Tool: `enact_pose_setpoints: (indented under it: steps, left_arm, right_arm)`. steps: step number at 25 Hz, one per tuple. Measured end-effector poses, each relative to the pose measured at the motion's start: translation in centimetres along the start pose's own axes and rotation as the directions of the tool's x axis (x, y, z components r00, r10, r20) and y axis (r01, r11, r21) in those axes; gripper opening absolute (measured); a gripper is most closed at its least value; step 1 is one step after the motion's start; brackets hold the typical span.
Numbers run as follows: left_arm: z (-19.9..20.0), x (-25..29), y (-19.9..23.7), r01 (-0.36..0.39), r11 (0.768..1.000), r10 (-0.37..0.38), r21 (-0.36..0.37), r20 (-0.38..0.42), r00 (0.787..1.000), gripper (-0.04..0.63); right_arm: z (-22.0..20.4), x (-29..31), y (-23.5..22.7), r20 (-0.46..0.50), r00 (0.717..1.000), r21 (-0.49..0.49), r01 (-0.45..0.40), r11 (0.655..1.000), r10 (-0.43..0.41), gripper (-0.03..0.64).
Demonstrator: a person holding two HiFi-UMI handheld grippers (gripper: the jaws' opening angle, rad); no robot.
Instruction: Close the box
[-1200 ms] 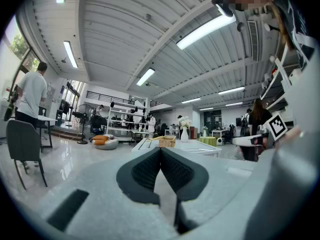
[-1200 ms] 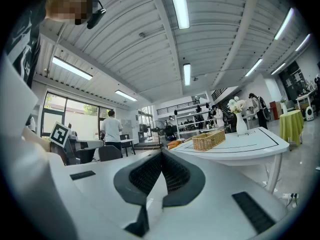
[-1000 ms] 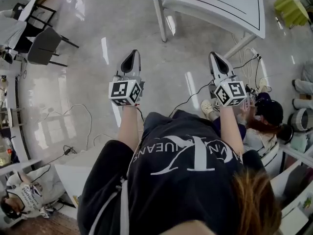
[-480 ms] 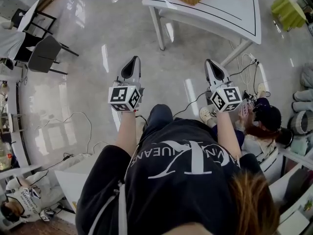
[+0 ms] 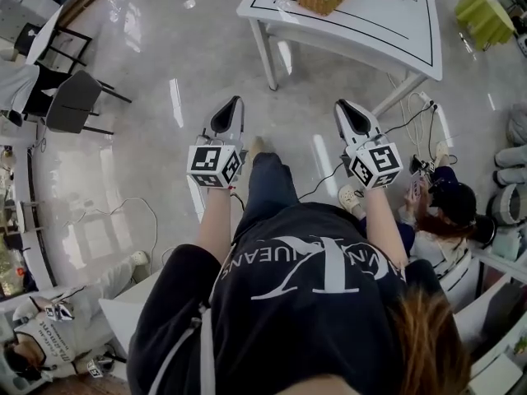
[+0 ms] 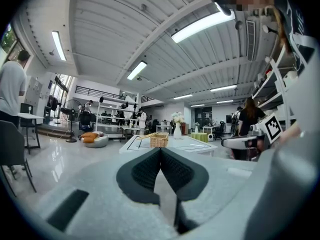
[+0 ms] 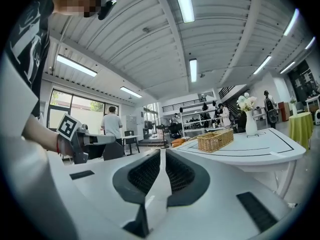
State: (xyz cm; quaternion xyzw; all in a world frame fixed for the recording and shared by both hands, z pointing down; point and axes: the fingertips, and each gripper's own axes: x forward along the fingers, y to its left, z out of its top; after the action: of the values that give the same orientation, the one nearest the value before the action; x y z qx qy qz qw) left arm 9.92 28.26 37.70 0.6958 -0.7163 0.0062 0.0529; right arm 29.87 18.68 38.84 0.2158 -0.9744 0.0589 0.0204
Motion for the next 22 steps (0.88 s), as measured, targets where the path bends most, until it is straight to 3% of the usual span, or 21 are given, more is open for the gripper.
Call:
enact_pose_setpoints:
  steps: [22]
  left_arm:
    - [0.9, 18.7, 18.7, 0.152, 0.988, -0.154, -0.036, -0.061, 0.986, 0.008]
  right_arm:
    - [-0.4, 24.3, -5.5, -0.146, 0.980, -0.075, 0.128, 0.989, -0.138, 0.061]
